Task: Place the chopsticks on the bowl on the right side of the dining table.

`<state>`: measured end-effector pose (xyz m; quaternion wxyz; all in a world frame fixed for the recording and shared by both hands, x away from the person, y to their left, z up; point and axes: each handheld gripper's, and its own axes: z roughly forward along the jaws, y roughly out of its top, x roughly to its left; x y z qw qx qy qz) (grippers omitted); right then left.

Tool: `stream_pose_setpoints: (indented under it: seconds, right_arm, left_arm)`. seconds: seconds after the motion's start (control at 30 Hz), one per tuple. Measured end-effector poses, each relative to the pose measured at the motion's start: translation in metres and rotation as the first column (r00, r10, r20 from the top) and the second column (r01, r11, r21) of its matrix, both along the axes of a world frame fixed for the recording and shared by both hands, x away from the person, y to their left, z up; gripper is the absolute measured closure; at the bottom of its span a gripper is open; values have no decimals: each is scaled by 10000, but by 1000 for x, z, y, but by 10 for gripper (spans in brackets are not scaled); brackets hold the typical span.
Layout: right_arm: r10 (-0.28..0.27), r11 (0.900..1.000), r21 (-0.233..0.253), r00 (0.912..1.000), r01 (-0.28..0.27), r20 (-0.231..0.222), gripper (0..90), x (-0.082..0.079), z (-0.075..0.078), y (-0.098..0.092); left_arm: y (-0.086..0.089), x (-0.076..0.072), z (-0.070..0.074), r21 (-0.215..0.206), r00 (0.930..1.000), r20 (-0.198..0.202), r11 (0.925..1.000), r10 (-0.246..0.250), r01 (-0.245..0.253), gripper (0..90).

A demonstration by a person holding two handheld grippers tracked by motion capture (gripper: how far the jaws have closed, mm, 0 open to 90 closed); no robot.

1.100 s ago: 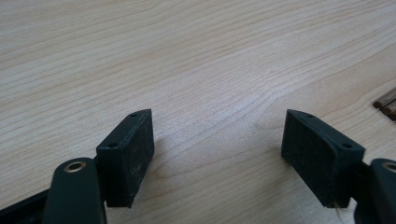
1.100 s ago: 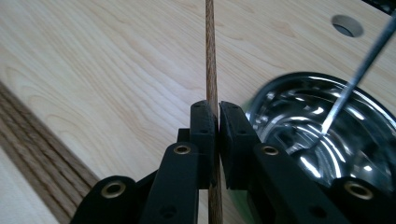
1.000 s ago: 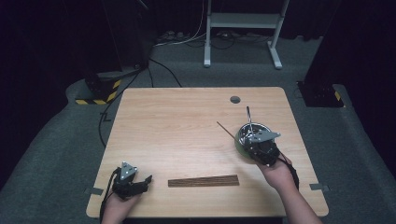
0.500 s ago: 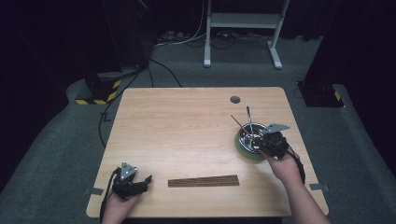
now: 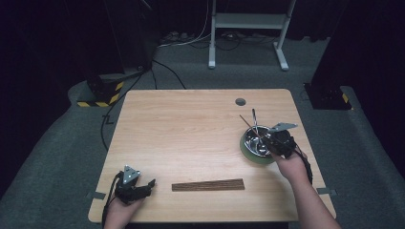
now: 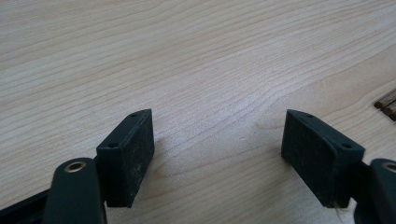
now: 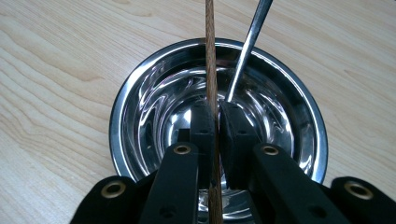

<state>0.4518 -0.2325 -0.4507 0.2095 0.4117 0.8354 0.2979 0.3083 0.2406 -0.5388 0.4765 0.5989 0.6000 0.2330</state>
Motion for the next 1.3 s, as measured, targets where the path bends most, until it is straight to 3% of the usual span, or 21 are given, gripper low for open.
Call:
stream_pose_setpoints:
  seconds: [0.03,0.33,0.4,0.47,0.6,0.87,0.97,1.3]
  right_arm:
    - [-32,9998,-173,10000,33,13,838,3,0,2]
    - [-23,9998,-206,9997,19,-232,838,16,0,2]
    - [-8,9998,-173,9995,2,-304,838,15,0,3]
    - [-31,9987,-503,10000,26,-88,837,15,-3,7]
    - [-53,9977,-672,9999,43,-153,837,16,-5,9]
    - [79,9979,-647,9997,-95,-240,830,18,-5,10]
    - [121,9983,-574,9997,-132,-192,744,17,-3,10]
    - [267,9995,-149,9995,-265,149,642,-4,13,17]
  left_arm:
    - [0,0,0,4,10000,0,10000,-6,6,253]
    - [-1,0,0,-81,10000,11,10000,55,-55,254]
    - [-1,0,0,-80,10000,9,10000,53,-53,254]
    - [0,0,0,4,10000,-36,10000,11,-11,254]
    - [0,0,0,26,10000,-36,10000,-8,8,254]
    - [0,0,0,-25,10000,-27,10000,39,-39,254]
    - [0,-1,0,56,10000,-38,10000,-6,6,254]
    - [0,-1,0,127,10000,-62,9999,-60,61,255]
